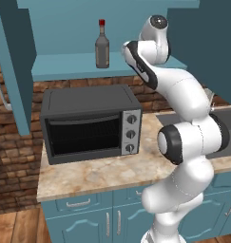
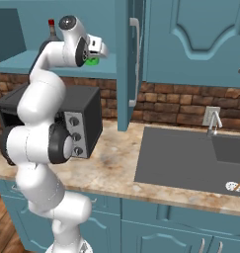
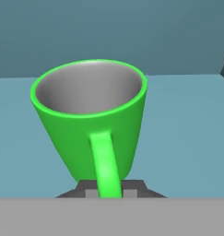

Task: Open the cabinet directly in front. Then move the liquor and the mug to the dining counter with the jar on it.

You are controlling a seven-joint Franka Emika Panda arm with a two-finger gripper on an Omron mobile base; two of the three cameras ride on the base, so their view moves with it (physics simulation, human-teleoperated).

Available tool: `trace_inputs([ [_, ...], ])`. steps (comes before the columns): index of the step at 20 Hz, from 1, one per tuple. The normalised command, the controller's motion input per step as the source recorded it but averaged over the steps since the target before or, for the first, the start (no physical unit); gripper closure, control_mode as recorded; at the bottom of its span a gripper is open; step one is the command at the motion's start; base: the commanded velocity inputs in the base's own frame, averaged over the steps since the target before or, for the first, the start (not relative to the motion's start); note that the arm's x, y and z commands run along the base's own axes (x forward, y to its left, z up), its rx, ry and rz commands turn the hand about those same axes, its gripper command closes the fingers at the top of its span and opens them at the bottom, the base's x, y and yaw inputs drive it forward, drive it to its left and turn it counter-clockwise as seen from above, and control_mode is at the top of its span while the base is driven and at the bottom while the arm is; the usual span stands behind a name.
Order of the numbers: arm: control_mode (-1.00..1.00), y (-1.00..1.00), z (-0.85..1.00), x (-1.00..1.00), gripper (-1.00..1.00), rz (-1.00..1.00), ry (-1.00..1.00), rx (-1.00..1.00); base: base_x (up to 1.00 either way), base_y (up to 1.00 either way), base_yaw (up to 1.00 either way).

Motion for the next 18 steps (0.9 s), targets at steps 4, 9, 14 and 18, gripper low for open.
trace_inputs([
  [4, -1.00, 0.19, 0.30, -0.79, 1.00, 0.15, -0.21, -0.02, 0.00, 0.00, 0.00],
  [9, -1.00, 0.12, 0.06, -0.99, 1.00, 0.14, -0.21, -0.04, 0.00, 0.00, 0.00],
  [14, -1.00, 0.00, 0.04, -1.00, 1.00, 0.09, -0.15, -0.04, 0.00, 0.00, 0.00],
  [18, -1.00, 0.00, 0.41, -1.00, 1.00, 0.09, -0.16, 0.00, 0.00, 0.00, 0.00],
])
